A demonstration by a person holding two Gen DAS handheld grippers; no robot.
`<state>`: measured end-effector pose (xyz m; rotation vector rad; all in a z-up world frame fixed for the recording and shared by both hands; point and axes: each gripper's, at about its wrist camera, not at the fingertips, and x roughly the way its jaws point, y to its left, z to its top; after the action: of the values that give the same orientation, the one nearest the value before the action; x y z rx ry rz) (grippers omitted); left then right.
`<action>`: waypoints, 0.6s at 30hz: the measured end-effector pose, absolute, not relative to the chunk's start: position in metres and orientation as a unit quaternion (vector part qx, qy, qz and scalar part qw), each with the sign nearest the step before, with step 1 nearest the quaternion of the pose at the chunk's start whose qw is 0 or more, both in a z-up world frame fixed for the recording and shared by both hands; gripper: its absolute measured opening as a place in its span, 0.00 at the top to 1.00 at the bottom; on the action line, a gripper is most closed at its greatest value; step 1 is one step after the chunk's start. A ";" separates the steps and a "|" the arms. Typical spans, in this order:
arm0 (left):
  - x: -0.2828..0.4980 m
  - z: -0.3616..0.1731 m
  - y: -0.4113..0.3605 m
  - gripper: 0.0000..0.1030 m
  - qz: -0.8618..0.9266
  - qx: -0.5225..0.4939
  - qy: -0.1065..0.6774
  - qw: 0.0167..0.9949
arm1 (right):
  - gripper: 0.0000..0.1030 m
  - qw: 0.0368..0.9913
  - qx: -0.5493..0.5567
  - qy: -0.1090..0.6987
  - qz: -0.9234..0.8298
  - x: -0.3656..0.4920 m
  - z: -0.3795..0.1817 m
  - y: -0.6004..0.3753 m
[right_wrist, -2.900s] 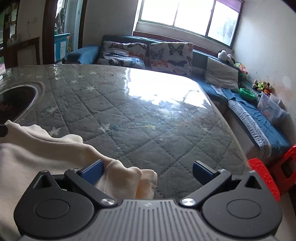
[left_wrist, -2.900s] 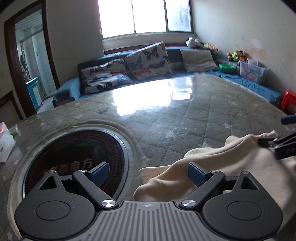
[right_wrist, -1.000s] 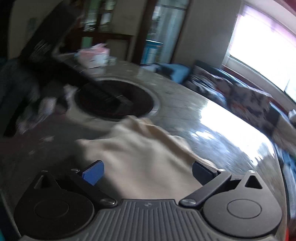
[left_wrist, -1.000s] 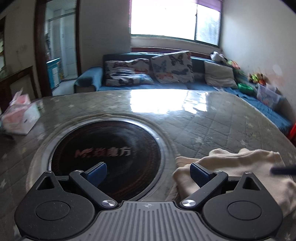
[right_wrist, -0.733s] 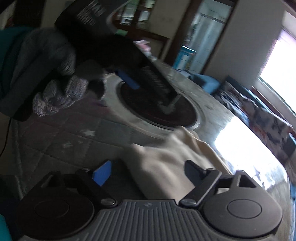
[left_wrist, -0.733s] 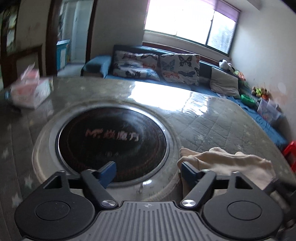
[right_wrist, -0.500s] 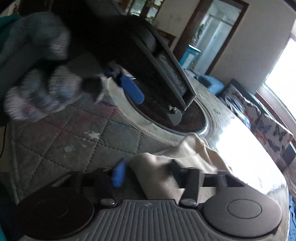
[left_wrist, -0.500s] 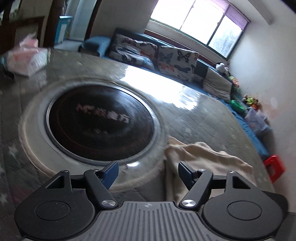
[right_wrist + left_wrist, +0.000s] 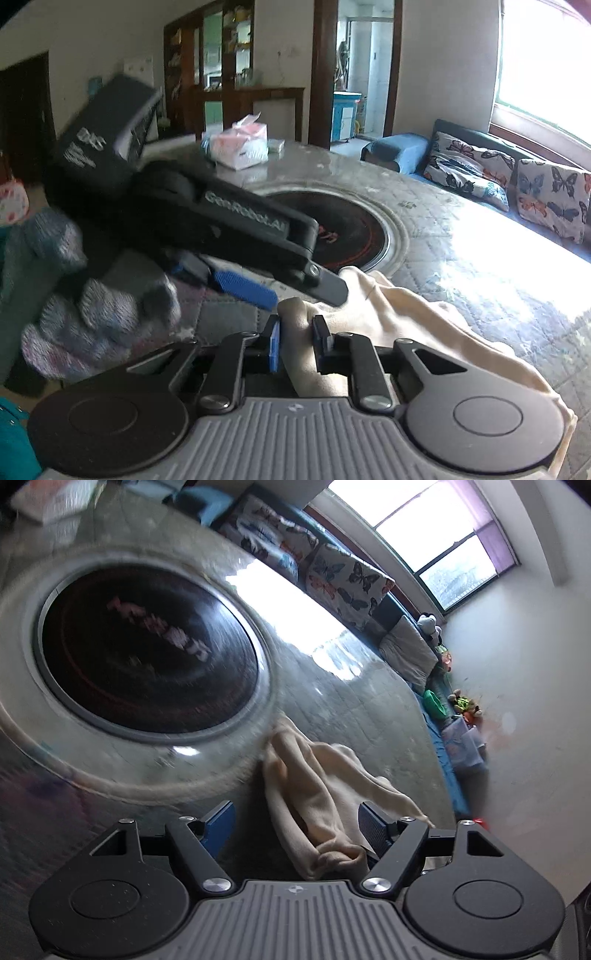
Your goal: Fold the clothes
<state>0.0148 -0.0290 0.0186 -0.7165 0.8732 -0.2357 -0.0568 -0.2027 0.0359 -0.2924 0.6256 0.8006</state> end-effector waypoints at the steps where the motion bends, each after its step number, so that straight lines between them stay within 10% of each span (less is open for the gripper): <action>1: 0.016 0.016 -0.031 0.26 -0.111 -0.344 0.417 0.834 | 0.84 0.864 -0.136 0.297 0.382 -0.057 0.037 -0.205; 4: 0.022 0.009 -0.034 0.29 -0.115 -0.362 0.428 0.820 | 0.84 0.865 -0.131 0.296 0.384 -0.058 0.036 -0.210; 11: 0.032 -0.008 -0.034 0.79 -0.116 -0.388 0.450 0.796 | 0.79 0.864 -0.111 0.296 0.391 -0.062 0.032 -0.221; 18: 0.032 -0.003 -0.037 0.80 -0.124 -0.358 0.448 0.810 | 0.65 0.896 -0.067 0.300 0.320 -0.058 0.031 -0.275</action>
<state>0.0316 -0.0368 -0.0031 -0.7644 0.9570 -0.2649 -0.0577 -0.2747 0.0310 -0.1388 0.6211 0.6633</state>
